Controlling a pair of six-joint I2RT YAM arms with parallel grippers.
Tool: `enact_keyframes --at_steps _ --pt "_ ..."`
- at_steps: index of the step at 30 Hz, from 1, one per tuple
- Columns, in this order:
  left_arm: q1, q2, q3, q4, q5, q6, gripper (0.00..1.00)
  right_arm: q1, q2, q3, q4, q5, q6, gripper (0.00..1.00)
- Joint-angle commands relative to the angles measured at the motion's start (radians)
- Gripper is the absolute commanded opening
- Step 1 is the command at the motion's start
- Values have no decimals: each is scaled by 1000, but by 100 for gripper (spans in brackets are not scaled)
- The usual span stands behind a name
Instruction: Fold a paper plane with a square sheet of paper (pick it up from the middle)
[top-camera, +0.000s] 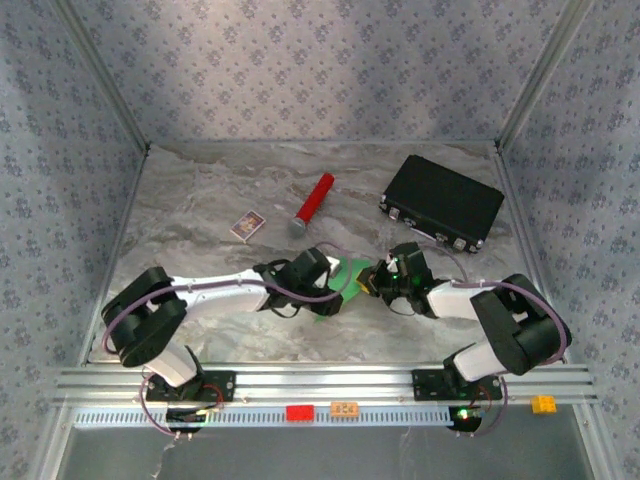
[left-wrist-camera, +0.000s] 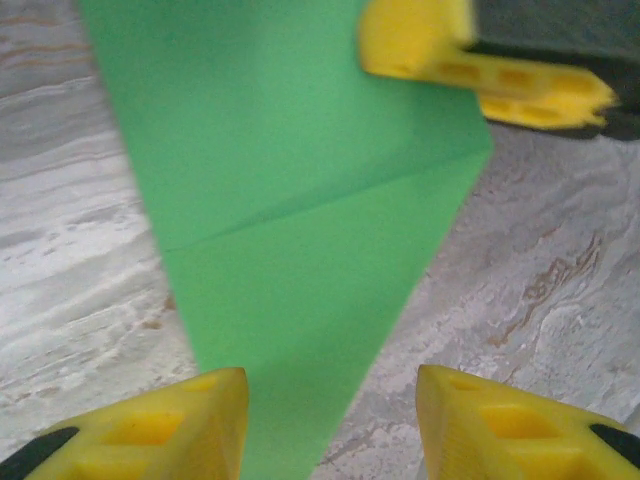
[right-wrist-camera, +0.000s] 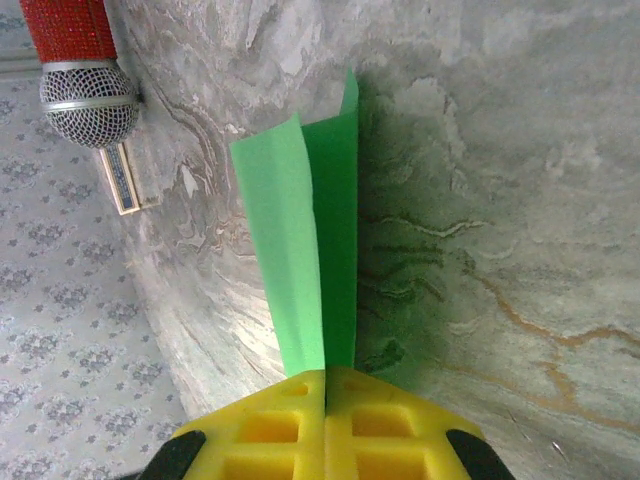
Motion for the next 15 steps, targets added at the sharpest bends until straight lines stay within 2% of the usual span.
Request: enact_keyframes --at_steps 1,15 --pt "-51 37 62 -88 -143 93 48 6 -18 8 -3 30 26 3" --pt "-172 182 179 -199 -382 133 48 5 -53 14 -22 27 34 3"
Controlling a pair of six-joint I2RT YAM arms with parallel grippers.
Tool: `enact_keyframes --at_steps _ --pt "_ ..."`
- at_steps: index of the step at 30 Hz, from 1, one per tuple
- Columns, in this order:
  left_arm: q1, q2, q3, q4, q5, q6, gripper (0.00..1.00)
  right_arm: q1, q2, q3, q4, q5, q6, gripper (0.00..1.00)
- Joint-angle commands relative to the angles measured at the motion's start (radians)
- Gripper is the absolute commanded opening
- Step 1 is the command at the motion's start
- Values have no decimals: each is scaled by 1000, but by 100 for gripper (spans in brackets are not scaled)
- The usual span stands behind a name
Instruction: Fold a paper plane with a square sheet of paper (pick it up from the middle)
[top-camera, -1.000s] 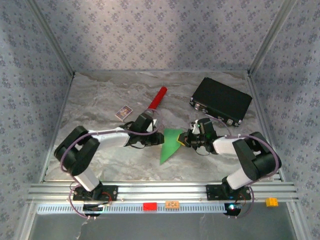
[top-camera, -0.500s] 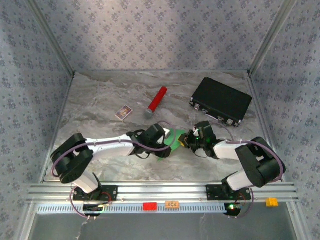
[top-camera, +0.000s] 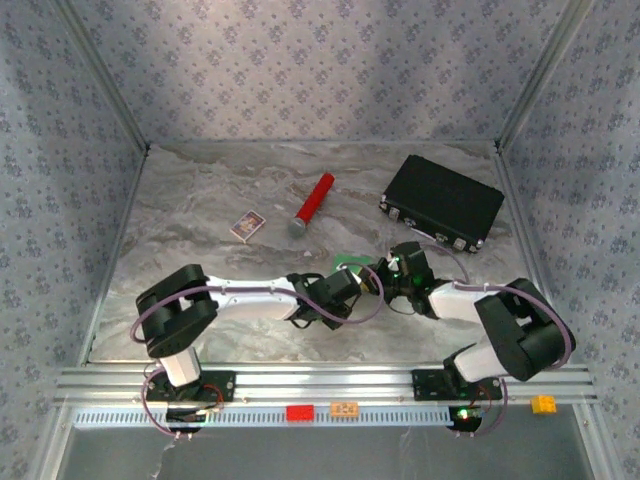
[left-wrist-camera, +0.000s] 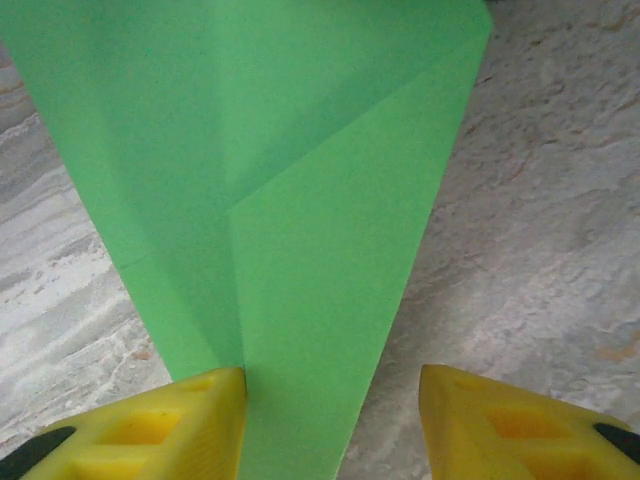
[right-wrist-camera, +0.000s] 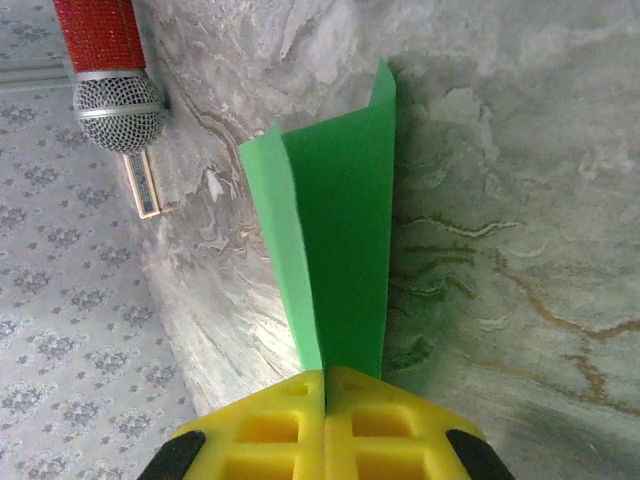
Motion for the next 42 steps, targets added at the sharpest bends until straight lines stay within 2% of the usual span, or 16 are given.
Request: enact_keyframes --at_steps 1,8,21,42 --pt "-24 23 41 -56 -99 19 47 5 -19 14 -21 19 17 3" --pt "-39 34 48 -71 -156 7 36 4 -27 14 -26 23 15 3" --pt "-47 31 44 -64 -168 0 18 4 -28 6 -29 26 15 3" --pt "-47 34 35 -73 -187 -7 20 2 -31 8 -29 25 12 2"
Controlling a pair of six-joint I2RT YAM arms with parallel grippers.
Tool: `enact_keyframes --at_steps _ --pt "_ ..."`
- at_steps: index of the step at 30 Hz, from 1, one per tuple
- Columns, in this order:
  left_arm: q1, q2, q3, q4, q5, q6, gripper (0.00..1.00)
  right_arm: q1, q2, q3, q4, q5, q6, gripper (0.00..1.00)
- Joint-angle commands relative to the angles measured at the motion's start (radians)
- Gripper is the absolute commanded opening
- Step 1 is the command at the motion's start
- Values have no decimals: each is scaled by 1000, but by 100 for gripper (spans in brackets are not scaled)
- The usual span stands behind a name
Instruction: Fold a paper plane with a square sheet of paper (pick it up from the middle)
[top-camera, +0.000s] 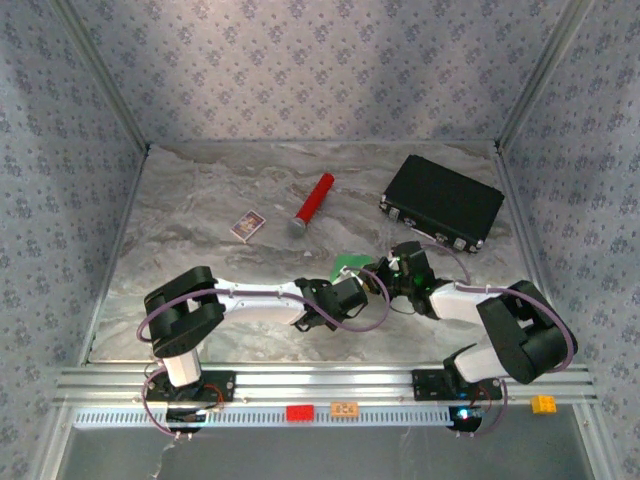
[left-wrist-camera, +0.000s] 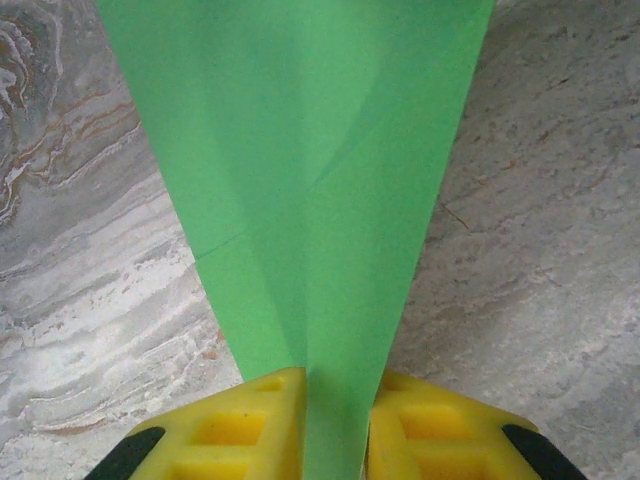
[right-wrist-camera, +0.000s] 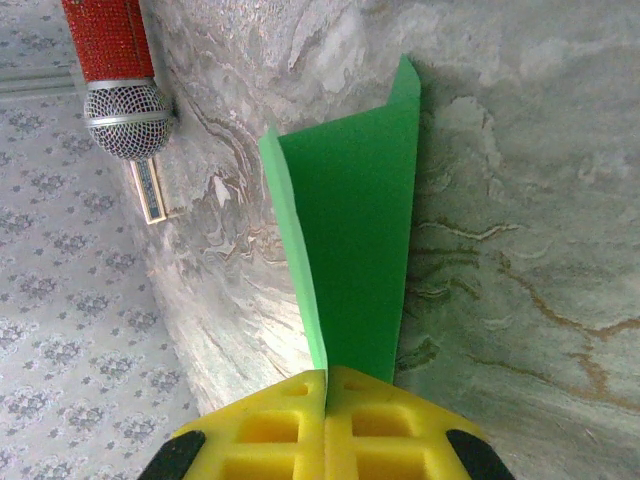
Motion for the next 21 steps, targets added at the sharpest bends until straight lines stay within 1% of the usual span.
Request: enact_keyframes --at_steps 1,7,11,13,16,19,21 --pt "-7 8 6 -30 -28 -13 20 1 -18 8 -21 16 5 2" --pt "-7 10 5 -29 -29 -18 19 1 -16 8 -21 16 5 1" --pt "-7 11 6 -28 -28 -17 13 1 -15 10 -23 15 6 1" --pt "-7 10 4 -27 -28 -17 8 2 -15 10 -23 16 6 2" --pt "-7 10 3 -27 -31 -20 6 1 -18 9 -23 15 5 2" --pt "-6 8 0 -22 -26 -28 2 0 -24 8 -32 17 -4 6" --pt "-1 0 -9 -9 -8 -34 0 -4 -43 9 -73 25 -30 9"
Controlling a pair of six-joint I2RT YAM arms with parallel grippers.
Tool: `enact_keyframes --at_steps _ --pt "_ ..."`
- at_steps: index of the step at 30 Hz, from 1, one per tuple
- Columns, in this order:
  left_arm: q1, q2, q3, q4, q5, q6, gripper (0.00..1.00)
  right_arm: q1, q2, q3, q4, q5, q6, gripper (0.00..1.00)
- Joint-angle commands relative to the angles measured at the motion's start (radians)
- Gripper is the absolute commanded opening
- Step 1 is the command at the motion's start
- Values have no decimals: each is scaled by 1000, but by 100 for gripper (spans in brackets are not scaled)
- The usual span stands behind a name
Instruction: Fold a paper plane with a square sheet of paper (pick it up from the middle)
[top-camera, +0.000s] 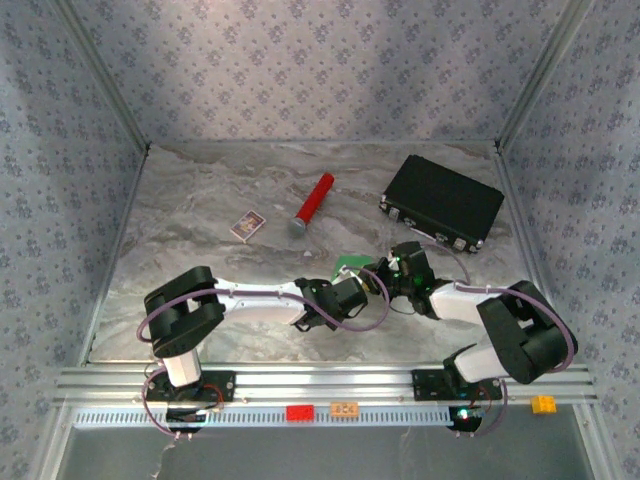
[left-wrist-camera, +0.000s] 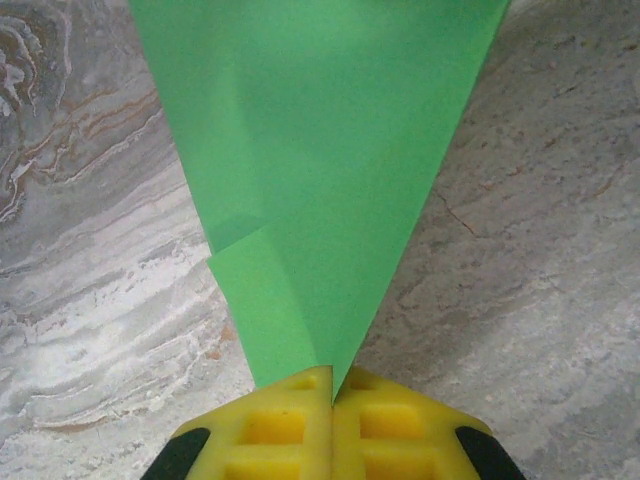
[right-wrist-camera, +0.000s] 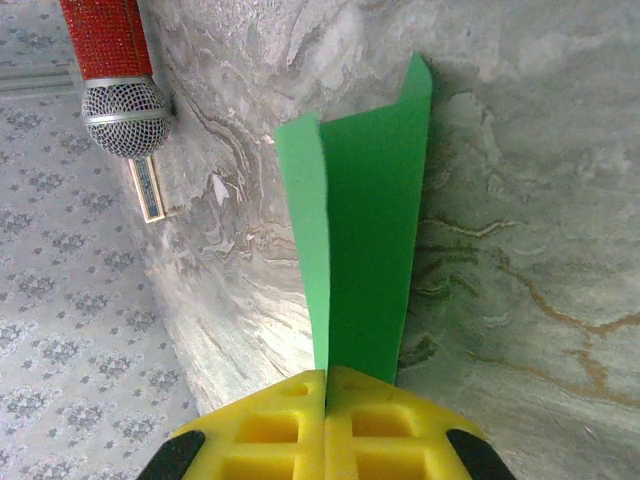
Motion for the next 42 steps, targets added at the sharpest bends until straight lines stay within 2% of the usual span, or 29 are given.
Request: enact_keyframes --at_steps 1,3,8,16,27,42 --pt "4 -6 -14 -2 13 -20 0 -9 -52 12 -88 31 -40 12" --pt "23 -32 -41 38 68 -38 0 -19 -93 14 -168 54 -76 18" --pt "93 -104 -127 160 242 -79 0 -67 -211 8 -317 81 -139 22" --pt "177 -133 -191 264 443 -105 0 -123 -371 -34 -406 94 -159 29" --pt "258 -120 -251 382 633 -165 0 -124 -428 -61 -412 84 -168 30" --pt "324 -78 -322 506 750 -251 0 -87 -415 -75 -355 99 -183 28"
